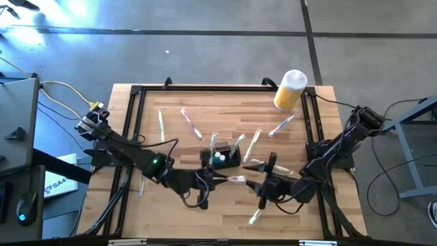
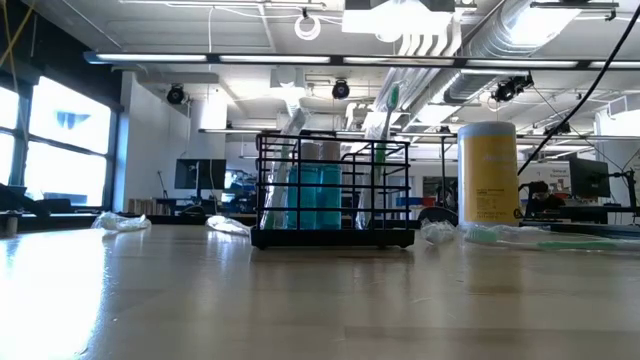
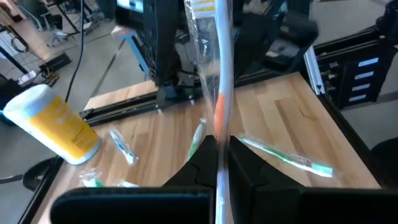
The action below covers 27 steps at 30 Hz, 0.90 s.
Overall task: Pick & Place toothbrushing station
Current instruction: Put the orange toothbrush into the black mesh organizer
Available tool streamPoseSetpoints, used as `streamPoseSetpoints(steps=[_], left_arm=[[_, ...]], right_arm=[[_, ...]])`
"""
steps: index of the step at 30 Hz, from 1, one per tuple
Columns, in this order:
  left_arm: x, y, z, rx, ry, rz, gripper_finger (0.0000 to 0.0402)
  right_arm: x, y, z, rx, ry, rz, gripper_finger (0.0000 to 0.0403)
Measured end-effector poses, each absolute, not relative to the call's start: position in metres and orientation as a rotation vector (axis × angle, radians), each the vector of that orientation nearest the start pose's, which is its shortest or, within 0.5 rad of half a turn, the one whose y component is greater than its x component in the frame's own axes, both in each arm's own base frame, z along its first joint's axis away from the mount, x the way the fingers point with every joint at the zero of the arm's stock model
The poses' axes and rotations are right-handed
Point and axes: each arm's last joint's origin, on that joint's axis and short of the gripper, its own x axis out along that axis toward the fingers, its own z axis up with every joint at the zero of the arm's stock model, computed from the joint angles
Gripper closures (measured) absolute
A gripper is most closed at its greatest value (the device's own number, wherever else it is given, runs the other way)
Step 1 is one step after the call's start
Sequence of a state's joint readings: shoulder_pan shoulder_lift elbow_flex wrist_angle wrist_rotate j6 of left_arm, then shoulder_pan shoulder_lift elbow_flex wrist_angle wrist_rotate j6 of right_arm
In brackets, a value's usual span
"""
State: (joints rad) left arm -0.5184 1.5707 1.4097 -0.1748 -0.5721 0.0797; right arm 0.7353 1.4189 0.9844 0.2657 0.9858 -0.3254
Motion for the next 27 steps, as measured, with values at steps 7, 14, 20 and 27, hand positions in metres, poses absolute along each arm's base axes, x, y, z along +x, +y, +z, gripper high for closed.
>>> streamPoseSetpoints(steps=[7,14,20,27], left_arm=[[0.329,-0.157,0.351,0.250,0.302,0.021,0.0398],[0.335,-0.158,0.349,0.269,0.282,-0.014,0.0395],[0.335,-0.158,0.349,0.275,0.283,-0.014,0.0394],[0.335,-0.158,0.349,0.279,0.288,-0.006,0.0390]], right_arm=[[0.251,0.190,0.310,-0.402,0.068,-0.098,0.0209],[0.261,0.180,0.311,-0.402,0.048,-0.052,0.0214],[0.265,0.175,0.309,-0.416,0.063,-0.036,0.0281],[0.265,0.176,0.307,-0.483,0.078,-0.010,0.0387]])
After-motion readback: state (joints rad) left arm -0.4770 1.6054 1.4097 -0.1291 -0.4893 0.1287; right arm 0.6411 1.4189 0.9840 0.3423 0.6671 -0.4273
